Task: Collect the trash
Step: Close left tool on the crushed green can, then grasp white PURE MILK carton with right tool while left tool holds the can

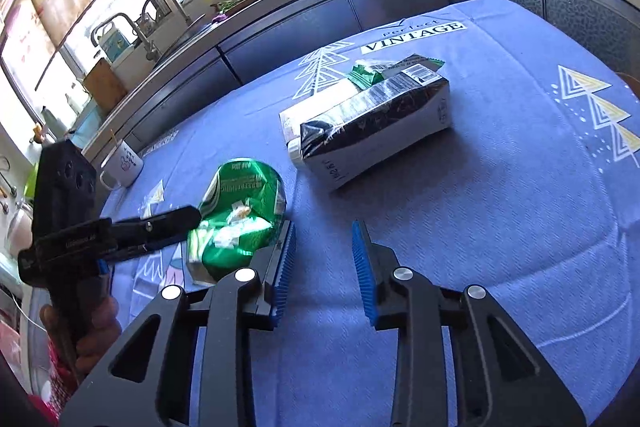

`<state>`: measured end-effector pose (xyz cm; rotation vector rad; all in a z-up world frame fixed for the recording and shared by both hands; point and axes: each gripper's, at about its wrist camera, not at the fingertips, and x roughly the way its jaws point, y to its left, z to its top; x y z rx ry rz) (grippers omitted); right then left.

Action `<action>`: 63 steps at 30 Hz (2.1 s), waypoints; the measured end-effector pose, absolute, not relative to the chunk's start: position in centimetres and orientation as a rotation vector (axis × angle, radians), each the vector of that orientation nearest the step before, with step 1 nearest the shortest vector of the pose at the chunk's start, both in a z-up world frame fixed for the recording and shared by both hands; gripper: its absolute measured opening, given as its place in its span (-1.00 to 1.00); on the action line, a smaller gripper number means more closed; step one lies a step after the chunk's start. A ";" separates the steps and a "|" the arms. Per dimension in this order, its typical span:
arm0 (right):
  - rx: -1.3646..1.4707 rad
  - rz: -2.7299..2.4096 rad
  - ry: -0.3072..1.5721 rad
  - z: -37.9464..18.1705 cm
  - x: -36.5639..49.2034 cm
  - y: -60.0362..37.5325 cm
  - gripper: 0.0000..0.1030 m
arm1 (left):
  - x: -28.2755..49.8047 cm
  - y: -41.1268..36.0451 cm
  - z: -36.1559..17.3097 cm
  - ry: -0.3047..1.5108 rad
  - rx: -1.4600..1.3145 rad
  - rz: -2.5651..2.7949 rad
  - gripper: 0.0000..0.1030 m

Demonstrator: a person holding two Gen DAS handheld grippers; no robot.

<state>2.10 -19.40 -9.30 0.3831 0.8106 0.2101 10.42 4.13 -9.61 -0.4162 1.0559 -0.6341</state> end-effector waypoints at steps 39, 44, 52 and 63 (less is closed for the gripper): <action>-0.048 -0.032 0.803 -7.8 4.1 -23.5 0.30 | 9.0 3.5 -7.8 1.000 -0.472 -0.721 -0.74; 0.389 -0.004 0.831 -8.9 0.9 -29.1 0.30 | 9.1 1.9 -7.8 1.008 -0.446 -0.750 -0.74; 0.603 0.097 0.868 -10.1 3.5 -28.8 0.25 | 11.1 -1.9 -7.7 1.038 -0.370 -0.795 -0.74; 0.517 -0.024 0.787 -8.6 0.8 -31.1 0.28 | 7.8 -9.4 -8.2 1.121 -0.307 -1.026 -0.74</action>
